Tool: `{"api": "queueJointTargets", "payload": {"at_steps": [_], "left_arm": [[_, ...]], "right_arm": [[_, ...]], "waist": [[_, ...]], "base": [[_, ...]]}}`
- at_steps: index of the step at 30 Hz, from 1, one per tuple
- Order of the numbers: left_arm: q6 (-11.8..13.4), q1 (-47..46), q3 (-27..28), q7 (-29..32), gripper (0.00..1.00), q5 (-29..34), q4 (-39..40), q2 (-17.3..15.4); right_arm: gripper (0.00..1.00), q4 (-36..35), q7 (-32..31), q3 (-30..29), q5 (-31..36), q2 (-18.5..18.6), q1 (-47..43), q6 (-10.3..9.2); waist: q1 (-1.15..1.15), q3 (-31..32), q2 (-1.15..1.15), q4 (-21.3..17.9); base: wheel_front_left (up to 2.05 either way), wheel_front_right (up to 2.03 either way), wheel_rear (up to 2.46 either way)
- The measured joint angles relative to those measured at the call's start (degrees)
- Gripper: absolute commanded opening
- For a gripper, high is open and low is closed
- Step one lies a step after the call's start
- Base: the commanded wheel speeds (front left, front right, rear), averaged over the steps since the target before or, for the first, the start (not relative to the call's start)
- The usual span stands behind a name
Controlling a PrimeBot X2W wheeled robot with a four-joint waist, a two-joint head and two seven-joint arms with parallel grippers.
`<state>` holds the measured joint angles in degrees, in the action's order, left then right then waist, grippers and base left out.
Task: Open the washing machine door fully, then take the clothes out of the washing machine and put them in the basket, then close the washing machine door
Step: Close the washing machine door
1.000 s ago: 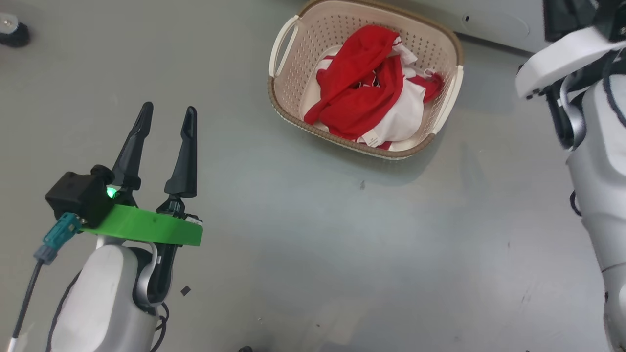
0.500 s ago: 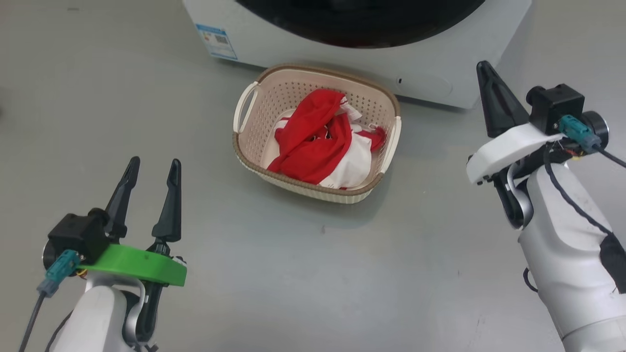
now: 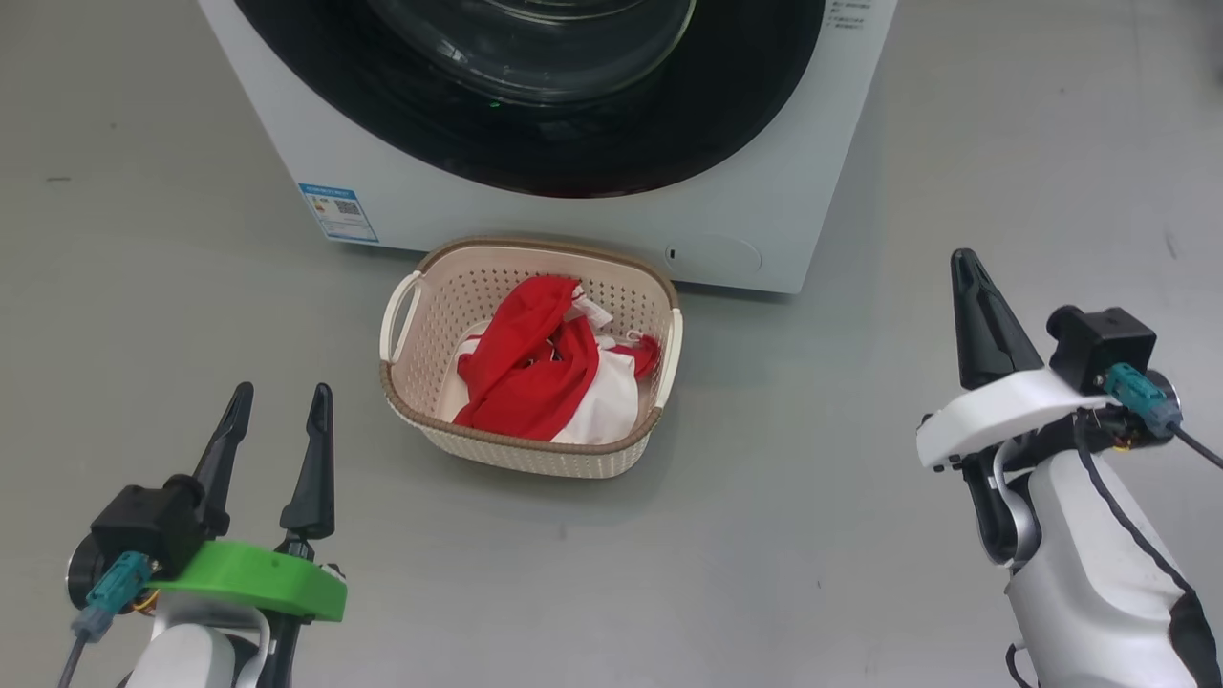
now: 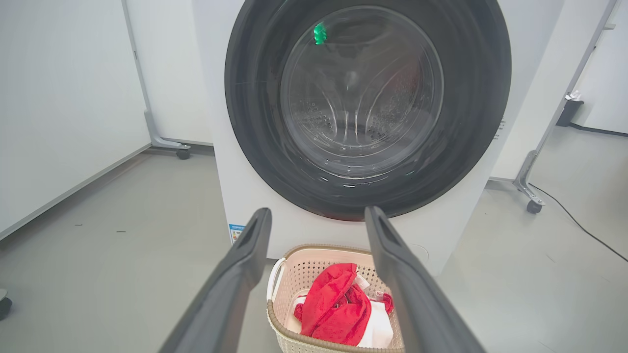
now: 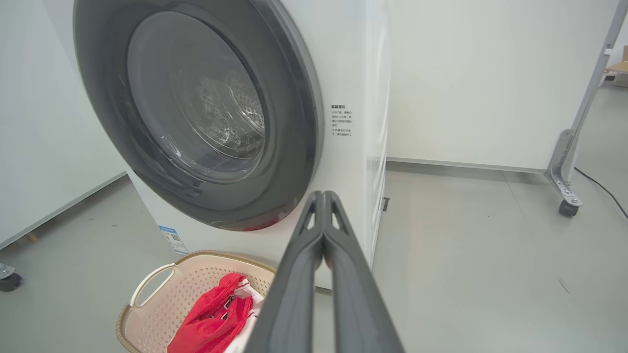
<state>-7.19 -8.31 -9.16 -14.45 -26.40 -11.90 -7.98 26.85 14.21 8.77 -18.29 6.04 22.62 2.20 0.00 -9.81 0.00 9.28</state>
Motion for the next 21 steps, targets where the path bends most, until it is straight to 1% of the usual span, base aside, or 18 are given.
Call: {"api": "queueJointTargets", "payload": {"at_steps": [1,8,19,20,21], "left_arm": [[0.0,0.4,0.1,0.0,1.0,0.1,0.0,0.0],[0.0,2.0,0.2,0.0,1.0,0.8,0.4,0.2],[0.0,3.5,1.0,0.0,1.0,1.3,1.7,1.3],[0.0,3.8,1.0,0.0,1.0,1.3,1.7,1.3],[0.0,4.0,1.1,0.0,1.0,1.3,1.7,1.3]], "right_arm": [[0.0,-0.6,0.0,-0.4,-0.3,-0.1,-1.0,-0.32],[0.0,-4.5,0.0,-1.8,-0.4,-0.5,-6.9,-0.77],[0.0,-9.3,0.0,-3.1,-0.4,-0.9,-13.0,-0.91],[0.15,-9.9,0.0,-3.0,-0.3,-1.0,-13.9,-0.91],[0.49,-10.1,0.0,-3.0,-0.3,-1.0,-14.2,-0.91]], "waist": [[0.0,0.5,0.0,-0.5],[0.0,3.5,0.0,-3.1],[0.0,5.7,0.0,-4.7],[0.0,5.7,0.0,-4.7],[0.0,5.7,0.0,-4.7]], "base": [[0.0,0.0,0.0],[0.0,0.0,0.0],[0.0,0.0,0.0],[0.0,0.0,0.0],[0.0,0.0,0.0]]}}
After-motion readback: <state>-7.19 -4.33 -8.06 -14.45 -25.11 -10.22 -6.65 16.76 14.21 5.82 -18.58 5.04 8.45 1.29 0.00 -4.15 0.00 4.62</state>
